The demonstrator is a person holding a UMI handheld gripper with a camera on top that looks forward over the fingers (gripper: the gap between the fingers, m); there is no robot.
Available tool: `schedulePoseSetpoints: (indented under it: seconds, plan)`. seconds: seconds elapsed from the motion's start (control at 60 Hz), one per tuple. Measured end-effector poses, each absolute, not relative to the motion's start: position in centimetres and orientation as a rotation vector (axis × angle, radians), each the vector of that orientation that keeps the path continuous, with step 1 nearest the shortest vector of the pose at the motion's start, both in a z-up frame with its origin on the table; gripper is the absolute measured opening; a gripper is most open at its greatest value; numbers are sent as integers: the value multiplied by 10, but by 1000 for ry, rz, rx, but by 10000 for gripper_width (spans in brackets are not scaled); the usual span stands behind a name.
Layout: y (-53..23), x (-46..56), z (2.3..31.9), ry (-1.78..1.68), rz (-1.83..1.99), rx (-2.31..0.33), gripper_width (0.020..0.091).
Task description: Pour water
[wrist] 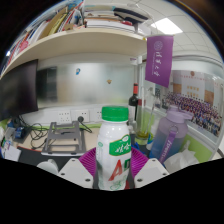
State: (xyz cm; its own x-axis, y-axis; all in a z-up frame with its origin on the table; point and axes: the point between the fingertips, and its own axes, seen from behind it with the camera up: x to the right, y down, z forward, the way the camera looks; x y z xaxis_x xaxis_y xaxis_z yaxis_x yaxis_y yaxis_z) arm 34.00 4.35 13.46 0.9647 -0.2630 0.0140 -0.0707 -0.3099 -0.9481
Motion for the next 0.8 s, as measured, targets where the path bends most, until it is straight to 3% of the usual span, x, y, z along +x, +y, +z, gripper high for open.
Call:
schedulePoseSetpoints:
  seconds: [0.1, 0.35, 0.467, 0.633, 0.717, 0.8]
  plan:
    - [48, 351, 112, 241, -240, -1899, 416]
    - [64, 352, 89, 198, -270, -1872, 440]
    - [63, 352, 94, 224, -254, -1818, 450]
    - [54, 354, 94, 248, -278, -1797, 533]
    - [47, 356, 77, 252, -297, -1868, 618]
    - [41, 356, 70, 267, -306, -1900, 657]
